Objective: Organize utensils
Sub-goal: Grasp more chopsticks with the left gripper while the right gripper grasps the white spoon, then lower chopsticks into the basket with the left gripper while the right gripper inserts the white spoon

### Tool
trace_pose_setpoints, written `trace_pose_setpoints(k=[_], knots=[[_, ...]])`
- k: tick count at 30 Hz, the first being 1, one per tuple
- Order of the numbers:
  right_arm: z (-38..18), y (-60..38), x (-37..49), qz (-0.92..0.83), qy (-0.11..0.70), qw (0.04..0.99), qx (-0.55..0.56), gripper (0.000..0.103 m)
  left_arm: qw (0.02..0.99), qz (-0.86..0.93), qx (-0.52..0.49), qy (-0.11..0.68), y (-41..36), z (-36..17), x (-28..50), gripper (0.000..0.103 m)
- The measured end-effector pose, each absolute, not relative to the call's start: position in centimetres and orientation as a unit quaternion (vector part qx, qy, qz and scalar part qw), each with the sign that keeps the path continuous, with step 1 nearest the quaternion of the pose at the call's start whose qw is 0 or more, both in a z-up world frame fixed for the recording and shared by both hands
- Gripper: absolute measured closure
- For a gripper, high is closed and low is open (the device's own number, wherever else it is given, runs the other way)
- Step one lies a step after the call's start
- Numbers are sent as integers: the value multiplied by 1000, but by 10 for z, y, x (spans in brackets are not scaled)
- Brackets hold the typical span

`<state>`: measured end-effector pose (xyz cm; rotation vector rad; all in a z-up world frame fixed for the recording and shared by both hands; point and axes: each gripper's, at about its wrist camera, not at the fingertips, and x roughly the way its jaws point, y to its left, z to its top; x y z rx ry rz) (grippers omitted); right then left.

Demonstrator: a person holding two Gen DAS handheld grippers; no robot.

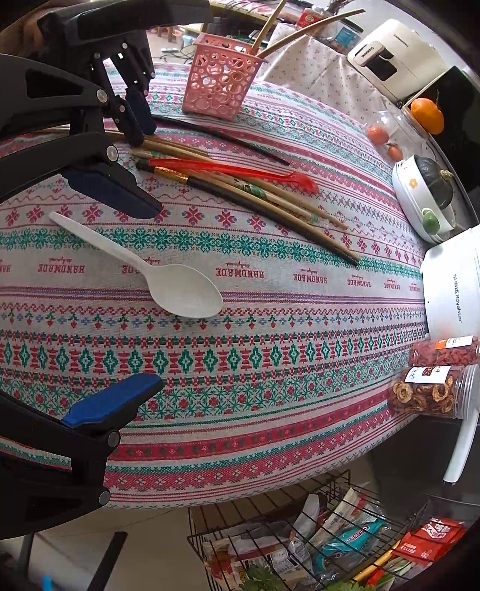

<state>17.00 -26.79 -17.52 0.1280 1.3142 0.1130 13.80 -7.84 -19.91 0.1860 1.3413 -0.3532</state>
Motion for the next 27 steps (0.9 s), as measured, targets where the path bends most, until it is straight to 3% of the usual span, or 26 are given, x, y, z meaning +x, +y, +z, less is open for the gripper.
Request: trace_pose_setpoints(k=[11,14,21,27], knots=[[-197,-260,182,41,624,778,57,17,812,-186,59,551,-56,-148,114,93],[-203,-254,185,43,628,775,52,34,825,-197,52,527,-46,-134,109,93],[-202,-242,190,43,617,785,35,95,850,-207,34,483,-32,-112,95,93],[-187,-233,182,57,590,805,30,98,871,-208,13,446,-12,-87,83,93]])
